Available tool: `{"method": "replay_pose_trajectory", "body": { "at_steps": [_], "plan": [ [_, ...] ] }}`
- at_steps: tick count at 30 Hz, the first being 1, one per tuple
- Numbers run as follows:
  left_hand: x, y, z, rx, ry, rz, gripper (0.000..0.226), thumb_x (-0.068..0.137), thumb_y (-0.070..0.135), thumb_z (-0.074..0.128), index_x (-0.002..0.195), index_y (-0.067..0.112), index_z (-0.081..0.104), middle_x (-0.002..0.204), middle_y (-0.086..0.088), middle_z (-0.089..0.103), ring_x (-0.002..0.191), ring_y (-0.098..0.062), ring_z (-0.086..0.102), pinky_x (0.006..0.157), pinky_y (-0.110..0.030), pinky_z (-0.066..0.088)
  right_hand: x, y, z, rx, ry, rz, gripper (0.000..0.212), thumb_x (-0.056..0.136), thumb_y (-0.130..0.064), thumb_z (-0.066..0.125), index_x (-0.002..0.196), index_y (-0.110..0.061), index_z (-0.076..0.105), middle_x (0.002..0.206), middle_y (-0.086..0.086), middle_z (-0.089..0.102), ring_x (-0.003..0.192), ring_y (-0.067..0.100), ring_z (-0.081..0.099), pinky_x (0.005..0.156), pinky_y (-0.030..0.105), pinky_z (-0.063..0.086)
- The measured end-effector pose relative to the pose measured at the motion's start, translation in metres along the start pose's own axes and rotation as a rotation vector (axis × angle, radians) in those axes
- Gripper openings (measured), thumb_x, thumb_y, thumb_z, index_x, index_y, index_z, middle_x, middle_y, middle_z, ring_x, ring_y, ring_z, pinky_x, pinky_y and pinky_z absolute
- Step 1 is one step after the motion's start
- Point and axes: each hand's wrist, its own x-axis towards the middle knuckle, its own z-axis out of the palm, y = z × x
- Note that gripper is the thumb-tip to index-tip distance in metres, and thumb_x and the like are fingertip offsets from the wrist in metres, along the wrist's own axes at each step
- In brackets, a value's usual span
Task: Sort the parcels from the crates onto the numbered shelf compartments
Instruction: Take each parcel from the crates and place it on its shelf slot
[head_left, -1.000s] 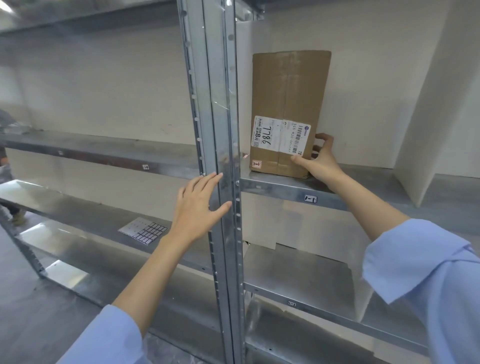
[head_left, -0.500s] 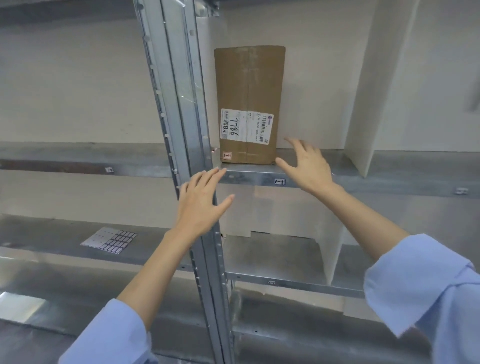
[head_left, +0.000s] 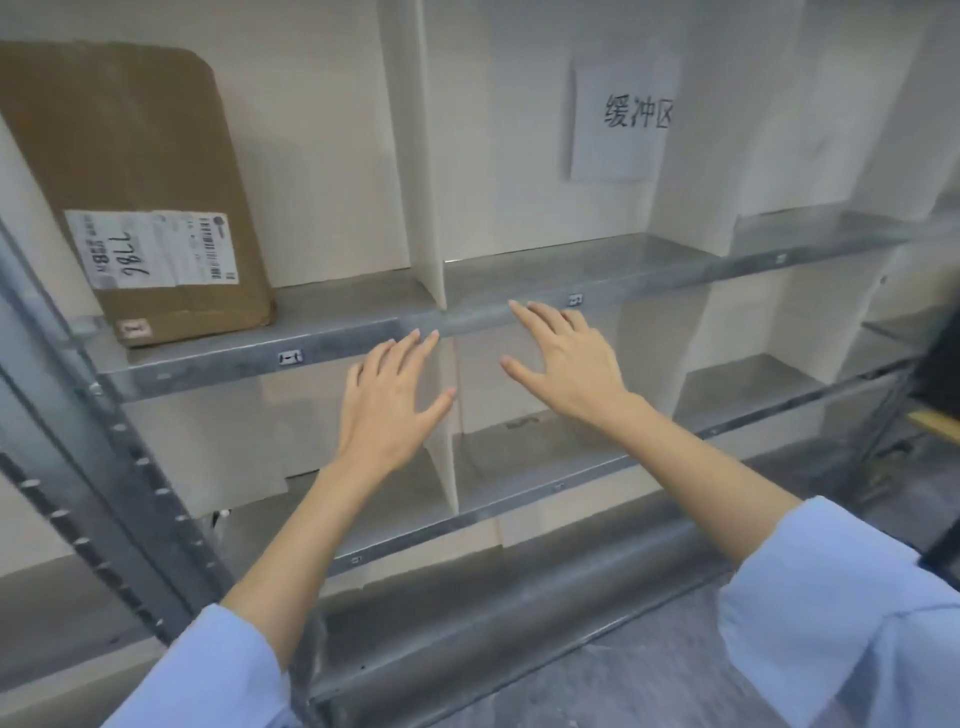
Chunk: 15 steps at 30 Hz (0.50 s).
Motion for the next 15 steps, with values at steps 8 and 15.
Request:
{"method": "replay_pose_trajectory", "body": {
  "at_steps": [8, 15],
  "plan": [
    [0.057, 0.159, 0.067, -0.106, -0.095, 0.235, 0.067, 0.094, 0.058, 0.047, 0.154, 0.033, 0.027, 0.16, 0.004, 0.03, 0.144, -0.021, 0.027, 0.111, -0.038, 0.019, -0.08, 0.171, -0.044, -0.111, -0.06, 0.325, 0.075, 0.096, -0.06, 0.043, 0.158, -0.028, 0.015, 0.16, 0.002, 0.027, 0.142, 0.027, 0.029, 0.112, 0.041, 0.033],
    [0.082, 0.33, 0.119, -0.214, -0.151, 0.37, 0.069, 0.095, 0.062, 0.041, 0.155, 0.033, 0.023, 0.161, 0.004, 0.026, 0.145, -0.021, 0.024, 0.112, -0.04, 0.021, -0.16, 0.318, -0.095, -0.198, -0.074, 0.49, 0.077, 0.096, -0.061, 0.043, 0.158, -0.028, 0.012, 0.161, 0.002, 0.025, 0.147, 0.027, 0.021, 0.113, 0.045, 0.034]
  ]
}}
